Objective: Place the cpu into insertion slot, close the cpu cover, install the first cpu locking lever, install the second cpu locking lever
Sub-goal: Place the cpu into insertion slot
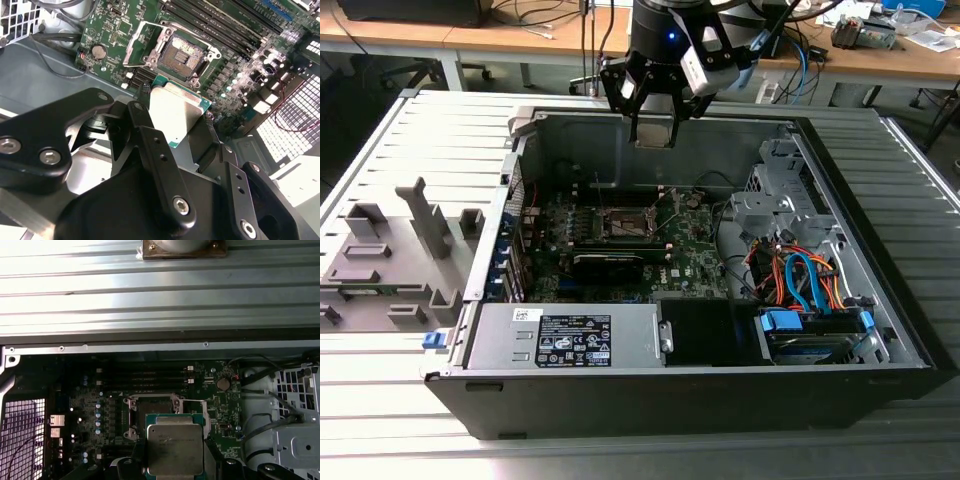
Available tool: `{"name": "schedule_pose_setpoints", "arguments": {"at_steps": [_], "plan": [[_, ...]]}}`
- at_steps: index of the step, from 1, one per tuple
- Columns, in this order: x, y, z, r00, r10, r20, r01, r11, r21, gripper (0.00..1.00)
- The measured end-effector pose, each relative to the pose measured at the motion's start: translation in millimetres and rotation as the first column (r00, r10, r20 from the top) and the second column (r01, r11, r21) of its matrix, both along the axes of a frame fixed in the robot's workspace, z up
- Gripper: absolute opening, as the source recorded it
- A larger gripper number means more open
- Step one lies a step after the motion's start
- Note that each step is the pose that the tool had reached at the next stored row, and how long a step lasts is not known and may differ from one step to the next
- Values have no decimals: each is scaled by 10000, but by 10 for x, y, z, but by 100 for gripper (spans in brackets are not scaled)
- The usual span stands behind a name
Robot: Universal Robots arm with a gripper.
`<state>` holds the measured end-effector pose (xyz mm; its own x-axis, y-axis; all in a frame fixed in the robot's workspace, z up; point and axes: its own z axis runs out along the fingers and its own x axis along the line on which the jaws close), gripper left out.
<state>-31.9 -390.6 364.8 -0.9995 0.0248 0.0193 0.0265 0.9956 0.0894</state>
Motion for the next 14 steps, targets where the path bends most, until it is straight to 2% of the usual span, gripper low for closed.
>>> {"name": "schedule_pose_setpoints", "arguments": {"at_steps": [14], "plan": [[0, -33, -9, 10000, 0, 1, 0, 10000, 0, 54]]}}
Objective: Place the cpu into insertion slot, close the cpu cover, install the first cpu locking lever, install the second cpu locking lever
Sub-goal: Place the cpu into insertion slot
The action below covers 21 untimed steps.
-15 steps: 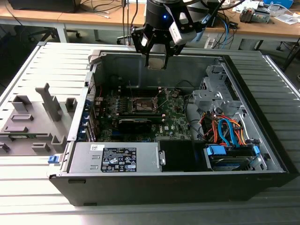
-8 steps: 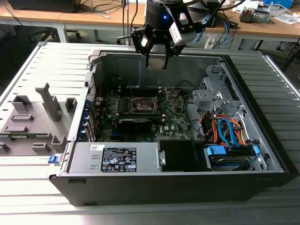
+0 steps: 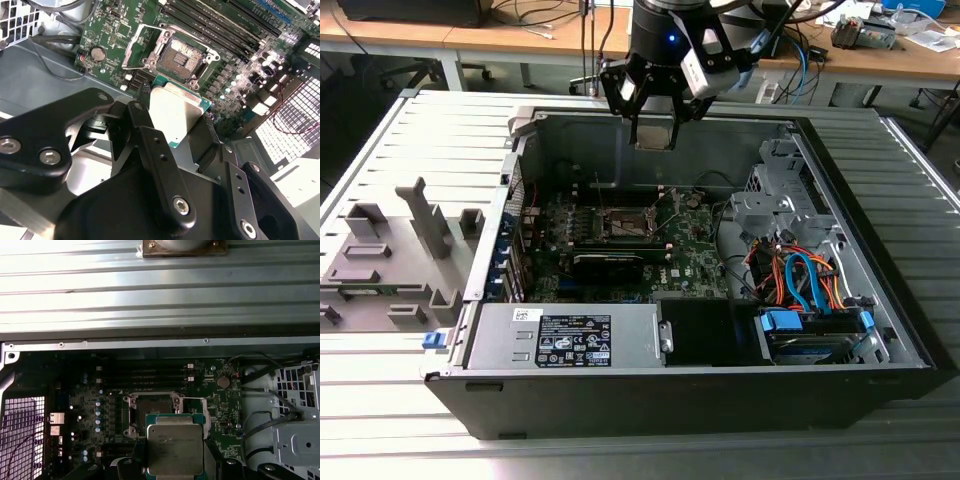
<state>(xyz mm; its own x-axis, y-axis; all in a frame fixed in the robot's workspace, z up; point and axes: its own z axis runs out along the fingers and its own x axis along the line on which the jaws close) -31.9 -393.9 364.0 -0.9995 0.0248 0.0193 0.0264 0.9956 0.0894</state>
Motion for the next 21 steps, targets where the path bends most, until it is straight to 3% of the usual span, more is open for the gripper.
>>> {"name": "schedule_pose_setpoints", "arguments": {"at_steps": [21], "plan": [[0, -58, -23, 10000, 0, 0, 0, 10000, 0, 54]]}}
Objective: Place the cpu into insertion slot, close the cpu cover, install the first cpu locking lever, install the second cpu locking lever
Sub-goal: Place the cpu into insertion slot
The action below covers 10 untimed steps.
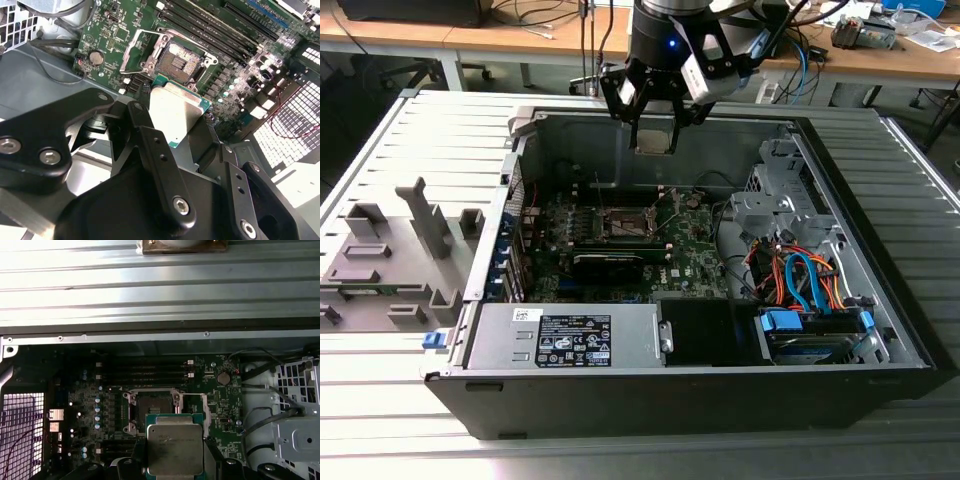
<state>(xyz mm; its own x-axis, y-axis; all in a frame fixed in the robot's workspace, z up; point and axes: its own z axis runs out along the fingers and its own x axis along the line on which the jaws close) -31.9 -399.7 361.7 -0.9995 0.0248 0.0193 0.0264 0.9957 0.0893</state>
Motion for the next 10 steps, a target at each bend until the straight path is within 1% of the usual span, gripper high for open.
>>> {"name": "schedule_pose_setpoints", "arguments": {"at_steps": [10], "plan": [[0, -29, -8, 10000, 0, 0, 0, 10000, 1, 54]]}}
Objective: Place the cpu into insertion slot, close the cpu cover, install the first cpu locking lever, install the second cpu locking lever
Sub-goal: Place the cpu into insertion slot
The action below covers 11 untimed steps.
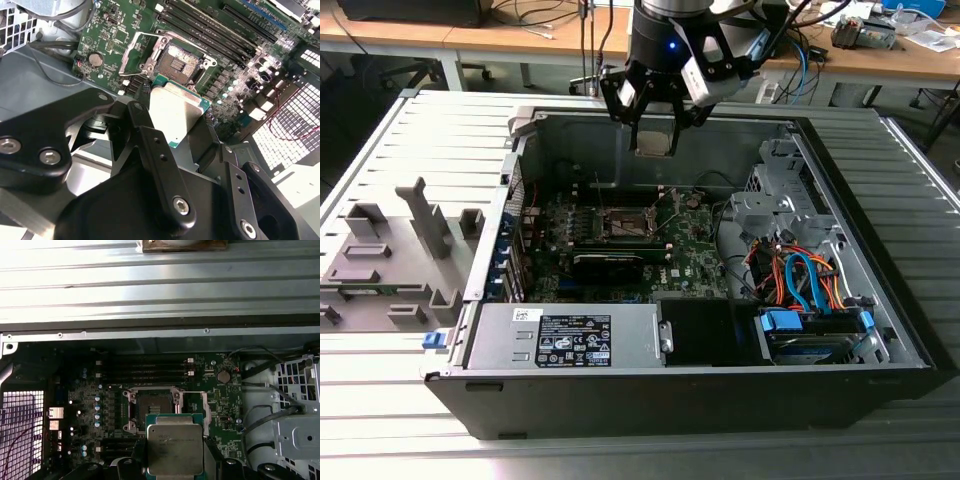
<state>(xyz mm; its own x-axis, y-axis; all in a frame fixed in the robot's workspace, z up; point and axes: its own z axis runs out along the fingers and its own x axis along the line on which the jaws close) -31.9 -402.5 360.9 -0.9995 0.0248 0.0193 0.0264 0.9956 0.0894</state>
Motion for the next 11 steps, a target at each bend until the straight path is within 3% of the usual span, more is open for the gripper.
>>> {"name": "schedule_pose_setpoints", "arguments": {"at_steps": [3, 5, 11], "plan": [[0, -6, -2, 10000, 0, 0, 0, 10000, 0, 54], [-1, -97, -87, 10000, 2, 0, -2, 10000, -1, 54], [-11, -97, -94, 10000, 0, 0, 0, 10000, 0, 54]]}}
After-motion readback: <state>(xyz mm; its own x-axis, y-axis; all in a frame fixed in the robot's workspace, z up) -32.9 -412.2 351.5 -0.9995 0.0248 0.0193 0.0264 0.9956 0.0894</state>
